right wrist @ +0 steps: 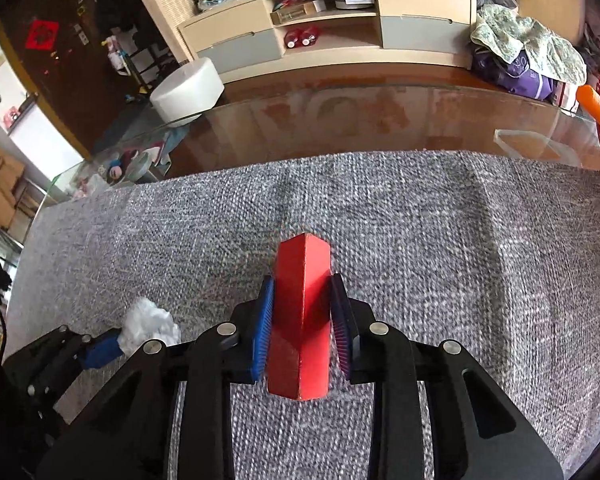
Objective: Collect trash
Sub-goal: 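Grasp the crumpled white tissue with the left tool while the right tool grasps the red block, then lower the tissue and red block into the bin and open both tools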
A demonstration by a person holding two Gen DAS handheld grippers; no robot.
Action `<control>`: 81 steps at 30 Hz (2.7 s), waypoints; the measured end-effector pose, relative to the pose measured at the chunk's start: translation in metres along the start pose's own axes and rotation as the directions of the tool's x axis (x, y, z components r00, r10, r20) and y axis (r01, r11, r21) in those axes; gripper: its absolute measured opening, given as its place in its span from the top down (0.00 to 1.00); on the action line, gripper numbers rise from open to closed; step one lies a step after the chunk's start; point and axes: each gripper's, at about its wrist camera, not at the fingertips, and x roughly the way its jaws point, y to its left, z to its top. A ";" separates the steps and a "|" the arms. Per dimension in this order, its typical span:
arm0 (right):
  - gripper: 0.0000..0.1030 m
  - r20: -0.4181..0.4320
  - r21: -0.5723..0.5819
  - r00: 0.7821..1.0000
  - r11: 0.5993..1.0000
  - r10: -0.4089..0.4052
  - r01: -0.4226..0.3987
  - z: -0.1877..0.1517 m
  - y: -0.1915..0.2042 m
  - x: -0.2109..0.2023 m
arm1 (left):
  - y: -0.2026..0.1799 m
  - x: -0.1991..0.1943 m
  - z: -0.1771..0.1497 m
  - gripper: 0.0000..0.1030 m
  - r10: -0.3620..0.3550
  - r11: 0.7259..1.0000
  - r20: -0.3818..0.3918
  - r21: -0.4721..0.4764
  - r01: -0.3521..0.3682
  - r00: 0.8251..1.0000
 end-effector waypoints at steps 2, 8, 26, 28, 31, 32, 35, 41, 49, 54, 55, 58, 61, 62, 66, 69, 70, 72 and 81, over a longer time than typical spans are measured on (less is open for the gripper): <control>0.72 -0.006 -0.002 1.000 1.000 0.001 -0.001 -0.006 0.001 -0.004 | 0.001 -0.004 -0.002 0.76 -0.006 1.000 0.002 -0.004 0.006 1.000; 0.72 -0.029 -0.005 1.000 1.000 0.004 -0.004 -0.037 0.003 -0.024 | -0.006 -0.025 -0.021 0.79 0.001 0.999 -0.007 0.033 -0.001 1.000; 0.72 0.077 -0.082 0.997 0.996 0.024 -0.017 -0.150 0.041 -0.180 | -0.033 -0.186 -0.120 0.79 -0.001 1.000 0.090 -0.013 0.002 0.996; 0.72 0.082 -0.093 0.996 0.995 0.028 -0.020 -0.166 0.046 -0.192 | -0.036 -0.202 -0.137 0.79 0.003 1.000 0.099 -0.018 -0.002 0.995; 0.72 0.084 -0.111 0.996 0.994 0.029 -0.019 -0.196 0.052 -0.206 | -0.042 -0.218 -0.167 0.79 0.000 1.000 0.095 -0.025 0.002 0.995; 0.72 0.081 -0.113 0.996 0.993 0.031 -0.022 -0.205 0.053 -0.208 | -0.044 -0.222 -0.177 0.79 -0.002 1.000 0.091 -0.027 0.005 0.996; 0.72 0.056 -0.116 0.997 0.993 0.043 -0.037 -0.232 0.056 -0.210 | -0.050 -0.227 -0.208 0.79 -0.010 0.999 0.068 -0.036 0.012 0.998; 0.72 -0.001 -0.100 0.998 0.993 0.059 -0.059 -0.277 0.058 -0.197 | -0.061 -0.222 -0.257 0.79 -0.034 0.999 0.011 -0.042 0.035 0.999; 0.72 -0.063 -0.040 0.996 0.997 0.068 -0.071 -0.324 0.057 -0.166 | -0.063 -0.193 -0.304 0.79 -0.052 0.996 -0.084 -0.071 0.046 0.995; 0.72 -0.110 -0.010 0.991 0.997 0.078 -0.080 -0.343 0.057 -0.142 | -0.062 -0.171 -0.328 0.78 -0.067 0.994 -0.141 -0.092 0.054 0.988; 0.72 -0.116 -0.008 0.990 0.997 0.077 -0.079 -0.346 0.056 -0.138 | -0.061 -0.167 -0.332 0.78 -0.069 0.994 -0.152 -0.099 0.055 0.986; 0.72 -0.140 0.002 0.987 0.997 0.081 -0.081 -0.352 0.056 -0.124 | -0.060 -0.154 -0.340 0.78 -0.083 0.991 -0.184 -0.120 0.061 0.980; 0.72 -0.160 0.002 0.983 0.996 0.089 -0.089 -0.356 0.057 -0.116 | -0.060 -0.144 -0.346 0.78 -0.108 0.988 -0.210 -0.132 0.081 0.972; 0.72 -0.163 0.001 0.983 0.996 0.088 -0.089 -0.356 0.058 -0.114 | -0.060 -0.143 -0.346 0.78 -0.113 0.987 -0.215 -0.132 0.086 0.970; 0.70 -0.161 0.003 0.983 0.997 0.082 -0.083 -0.352 0.059 -0.109 | -0.060 -0.137 -0.345 0.68 -0.110 0.988 -0.230 -0.134 0.081 0.967; 0.65 -0.150 0.008 0.987 0.998 0.059 -0.059 -0.347 0.056 -0.109 | -0.058 -0.135 -0.344 0.54 -0.089 0.989 -0.234 -0.137 0.057 0.968; 0.56 -0.145 0.009 0.988 0.999 0.049 -0.049 -0.344 0.054 -0.109 | -0.058 -0.134 -0.344 0.53 -0.082 0.989 -0.236 -0.135 0.051 0.968; 0.43 -0.135 0.016 0.990 0.999 0.039 -0.037 -0.342 0.051 -0.110 | -0.056 -0.134 -0.342 0.40 -0.068 0.990 -0.239 -0.135 0.036 0.969; 0.17 -0.110 0.032 0.994 0.999 0.024 -0.020 -0.338 0.043 -0.118 | -0.048 -0.140 -0.332 0.08 -0.018 0.991 -0.223 -0.130 -0.012 0.975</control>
